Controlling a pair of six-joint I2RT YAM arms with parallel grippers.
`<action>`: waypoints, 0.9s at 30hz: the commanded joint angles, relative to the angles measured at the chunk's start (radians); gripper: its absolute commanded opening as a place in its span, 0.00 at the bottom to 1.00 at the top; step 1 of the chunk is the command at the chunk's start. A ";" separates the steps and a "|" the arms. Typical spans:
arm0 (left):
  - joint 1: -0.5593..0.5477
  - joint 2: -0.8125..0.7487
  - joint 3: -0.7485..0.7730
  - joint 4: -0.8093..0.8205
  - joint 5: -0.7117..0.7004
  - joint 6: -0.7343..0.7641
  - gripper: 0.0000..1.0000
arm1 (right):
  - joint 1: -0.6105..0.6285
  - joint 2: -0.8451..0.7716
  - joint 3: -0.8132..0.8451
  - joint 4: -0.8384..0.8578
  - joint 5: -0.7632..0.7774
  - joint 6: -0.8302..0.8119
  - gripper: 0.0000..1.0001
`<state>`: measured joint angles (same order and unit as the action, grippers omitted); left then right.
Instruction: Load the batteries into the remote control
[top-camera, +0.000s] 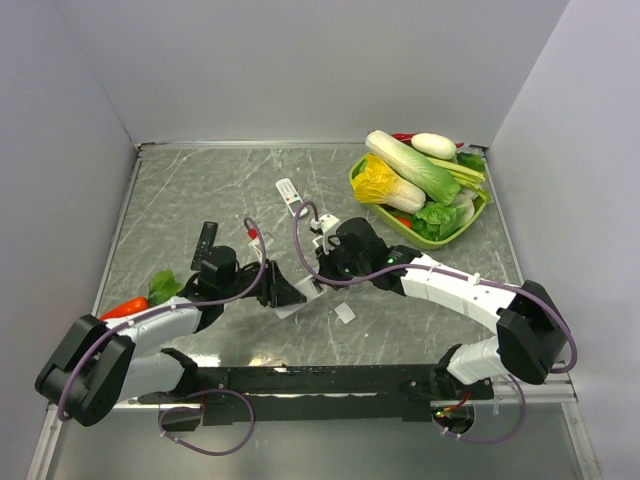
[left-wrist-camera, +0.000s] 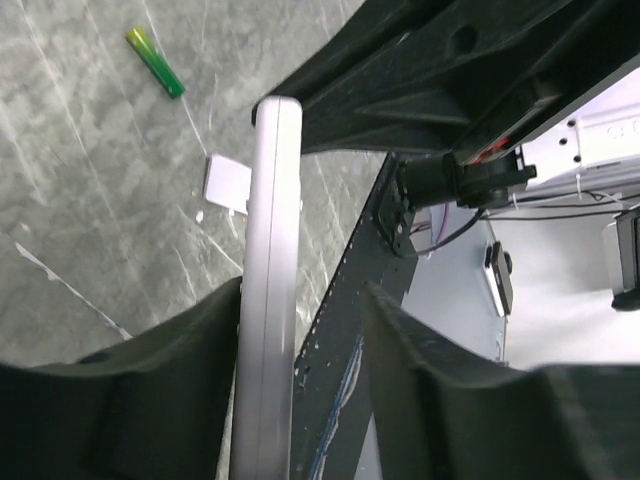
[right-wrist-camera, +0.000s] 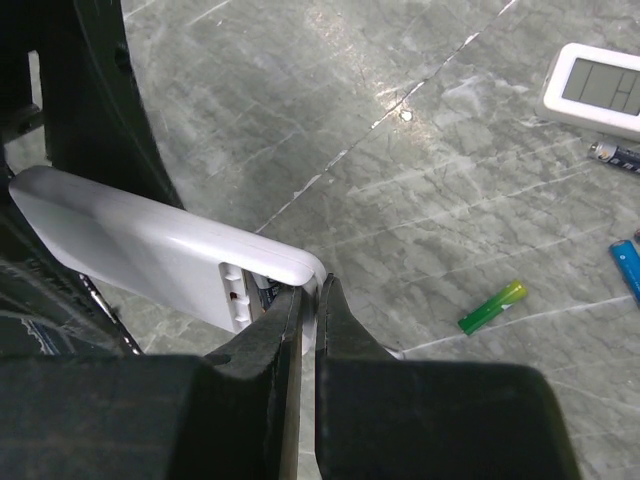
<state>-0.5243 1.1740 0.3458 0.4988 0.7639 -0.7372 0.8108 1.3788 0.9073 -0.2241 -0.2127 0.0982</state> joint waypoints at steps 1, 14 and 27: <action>-0.022 0.007 0.038 -0.025 0.017 0.042 0.48 | -0.002 -0.043 -0.010 0.040 -0.016 -0.022 0.00; -0.031 0.003 0.067 -0.192 -0.147 0.122 0.04 | -0.004 -0.055 -0.024 0.052 0.064 0.020 0.27; -0.069 0.069 0.221 -0.547 -0.443 0.150 0.02 | -0.030 -0.037 -0.127 0.158 0.099 0.214 0.61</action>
<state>-0.5594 1.2484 0.4618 0.0910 0.4511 -0.6312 0.7868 1.3151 0.7864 -0.1360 -0.1253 0.2127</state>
